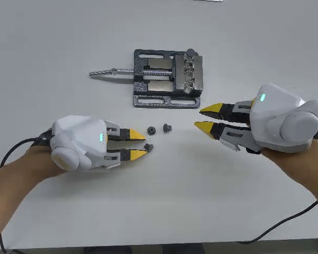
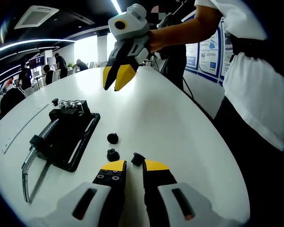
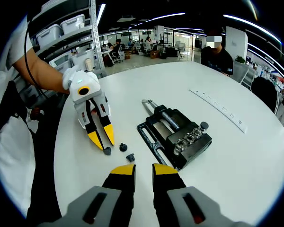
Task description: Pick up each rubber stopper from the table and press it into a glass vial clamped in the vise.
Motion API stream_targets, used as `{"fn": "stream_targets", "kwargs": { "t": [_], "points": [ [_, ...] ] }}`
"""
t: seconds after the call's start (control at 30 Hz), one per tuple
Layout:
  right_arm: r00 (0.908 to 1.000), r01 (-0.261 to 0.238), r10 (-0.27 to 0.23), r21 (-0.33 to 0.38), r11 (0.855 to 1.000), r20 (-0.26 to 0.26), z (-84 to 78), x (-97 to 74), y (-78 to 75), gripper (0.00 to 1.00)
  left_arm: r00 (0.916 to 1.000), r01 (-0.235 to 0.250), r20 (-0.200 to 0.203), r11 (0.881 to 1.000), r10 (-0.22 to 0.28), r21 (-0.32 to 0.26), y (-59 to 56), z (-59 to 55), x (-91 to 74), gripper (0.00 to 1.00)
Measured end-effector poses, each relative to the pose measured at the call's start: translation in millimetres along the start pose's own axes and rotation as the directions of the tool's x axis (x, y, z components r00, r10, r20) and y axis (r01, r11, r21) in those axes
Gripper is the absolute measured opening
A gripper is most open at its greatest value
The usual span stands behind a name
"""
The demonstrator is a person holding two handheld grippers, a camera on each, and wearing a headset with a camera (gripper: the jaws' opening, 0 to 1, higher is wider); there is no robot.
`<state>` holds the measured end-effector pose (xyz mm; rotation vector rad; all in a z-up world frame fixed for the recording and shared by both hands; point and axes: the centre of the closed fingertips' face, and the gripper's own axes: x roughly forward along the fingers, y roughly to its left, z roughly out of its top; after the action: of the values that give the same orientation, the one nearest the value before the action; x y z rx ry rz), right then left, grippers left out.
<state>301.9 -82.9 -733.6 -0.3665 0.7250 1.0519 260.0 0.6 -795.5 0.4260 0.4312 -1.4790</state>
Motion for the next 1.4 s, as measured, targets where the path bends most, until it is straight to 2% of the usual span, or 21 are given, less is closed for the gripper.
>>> {"fn": "stream_targets", "kwargs": {
  "t": [0.07,0.1,0.17,0.2,0.43,0.9,1.13,1.4],
  "points": [
    [1.0,0.0,0.0,0.001,1.0,-0.001,-0.5,-0.1,0.7,0.13,0.9999,0.012,-0.006,0.999,-0.012,0.03,0.3,0.2,0.2,0.1],
    [1.0,-0.001,0.001,0.001,1.0,-0.002,-0.8,-0.1,1.3,0.13,0.9989,0.045,-0.018,0.998,-0.044,0.05,-3.4,-0.9,1.1,0.1],
    [1.0,-0.001,0.001,0.0,1.0,-0.004,-0.9,-0.2,1.9,0.13,0.9973,0.066,-0.04,0.993,-0.062,0.102,-4.7,-2.3,2.5,0.1],
    [1.0,0.0,0.0,-0.001,1.0,-0.004,-0.7,-0.4,2.2,0.13,0.9955,0.089,-0.042,0.99,-0.085,0.108,-8.1,-1.8,3.6,0.1],
    [1.0,0.003,-0.003,0.0,1.0,-0.002,0.0,-2.1,3.8,0.13,0.9909,0.123,-0.074,0.979,-0.112,0.163,-5.3,-4.1,7.6,0.09],
    [0.9999,0.006,-0.006,0.005,1.0,-0.01,-5.9,-4.0,2.9,0.13,0.9863,0.156,-0.082,0.971,-0.143,0.183,-5.3,1.0,9.6,0.05],
    [0.9999,-0.002,0.002,0.002,1.0,-0.015,-7.1,-2.8,4.0,0.13,0.9875,0.148,-0.08,0.974,-0.136,0.173,-5.6,2.7,9.4,0.04],
    [0.9997,-0.011,0.011,-0.006,1.0,-0.021,-6.9,-1.1,8.6,0.13,0.9907,0.13,-0.055,0.983,-0.124,0.127,-5.1,2.5,6.5,0.03]
  ]
}}
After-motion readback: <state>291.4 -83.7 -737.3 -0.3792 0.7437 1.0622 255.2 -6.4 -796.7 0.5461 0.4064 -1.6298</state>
